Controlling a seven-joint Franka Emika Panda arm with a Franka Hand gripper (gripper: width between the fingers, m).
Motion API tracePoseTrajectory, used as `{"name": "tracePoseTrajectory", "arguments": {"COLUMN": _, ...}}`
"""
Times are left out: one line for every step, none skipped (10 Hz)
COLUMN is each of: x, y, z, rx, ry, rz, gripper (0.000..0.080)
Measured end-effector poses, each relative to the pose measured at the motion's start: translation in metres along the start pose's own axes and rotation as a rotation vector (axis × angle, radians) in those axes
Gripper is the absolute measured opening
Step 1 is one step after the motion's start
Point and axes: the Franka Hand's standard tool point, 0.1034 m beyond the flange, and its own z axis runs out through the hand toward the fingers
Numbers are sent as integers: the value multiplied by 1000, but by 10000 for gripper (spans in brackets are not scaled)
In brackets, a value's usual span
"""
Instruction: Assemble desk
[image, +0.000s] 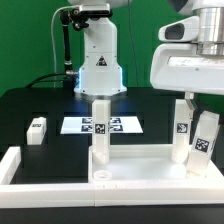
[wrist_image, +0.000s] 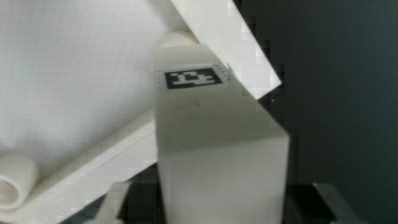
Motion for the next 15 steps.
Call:
{"name": "tracePoseTrajectory", "arguments": {"x": 3, "y": 4, "z": 1, "rx": 1, "ry": -3, "rz": 122, "gripper": 297}}
{"name": "tracePoseTrajectory", "arguments": {"x": 8, "y": 9, "z": 1, "rx": 4, "ry": -10, "rz": 275, "gripper": 297}}
{"name": "tracePoseTrajectory", "arguments": {"x": 7, "y": 10, "z": 1, "rx": -5, "ry": -21, "rz": 383, "gripper": 297}}
{"name": "tracePoseTrajectory", "arguments": {"x": 7, "y": 11, "z": 1, "rx": 4, "ry": -53, "rz": 581, "gripper": 297}}
{"name": "tracePoseTrajectory", "arguments": {"x": 9, "y": 24, "z": 2, "rx": 69, "ry": -78, "rz": 809, "gripper": 299}}
{"name": "tracePoseTrajectory", "arguments": {"x": 8, "y": 29, "z": 2, "rx": 109, "ry": -91, "rz": 918, "gripper": 300}}
{"name": "tracePoseTrajectory", "arguments": {"x": 8, "y": 28, "z": 2, "rx": 114, "ry": -110, "rz": 1018, "gripper": 300}}
{"name": "tracePoseTrajectory", "arguments": {"x": 6, "y": 27, "z": 1, "rx": 112, "ry": -120, "rz": 1121, "gripper": 300}}
{"name": "tracePoseTrajectory", "arguments": {"x": 6, "y": 27, "z": 1, "rx": 112, "ry": -119, "rz": 1118, "gripper": 301}}
{"name": "tracePoseTrajectory", "arguments": {"x": 6, "y": 27, "z": 2, "rx": 111, "ry": -118, "rz": 1108, "gripper": 301}}
{"name": "tracePoseTrajectory", "arguments": {"x": 6, "y": 28, "z": 2, "rx": 112, "ry": -116, "rz": 1088, "gripper": 487}}
{"name": "tracePoseTrajectory", "arguments": {"x": 6, "y": 27, "z": 2, "rx": 111, "ry": -116, "rz": 1085, "gripper": 603}}
{"name": "tracePoseTrajectory", "arguments": {"x": 2, "y": 24, "z": 2, "rx": 113, "ry": -98, "rz": 896, "gripper": 603}}
{"name": "tracePoseTrajectory", "arguments": {"x": -2, "y": 19, "z": 2, "rx": 122, "ry": -95, "rz": 743, "gripper": 641}}
{"name": "tracePoseTrajectory", "arguments": {"x": -4, "y": 18, "z": 3, "rx": 127, "ry": -91, "rz": 647, "gripper": 641}}
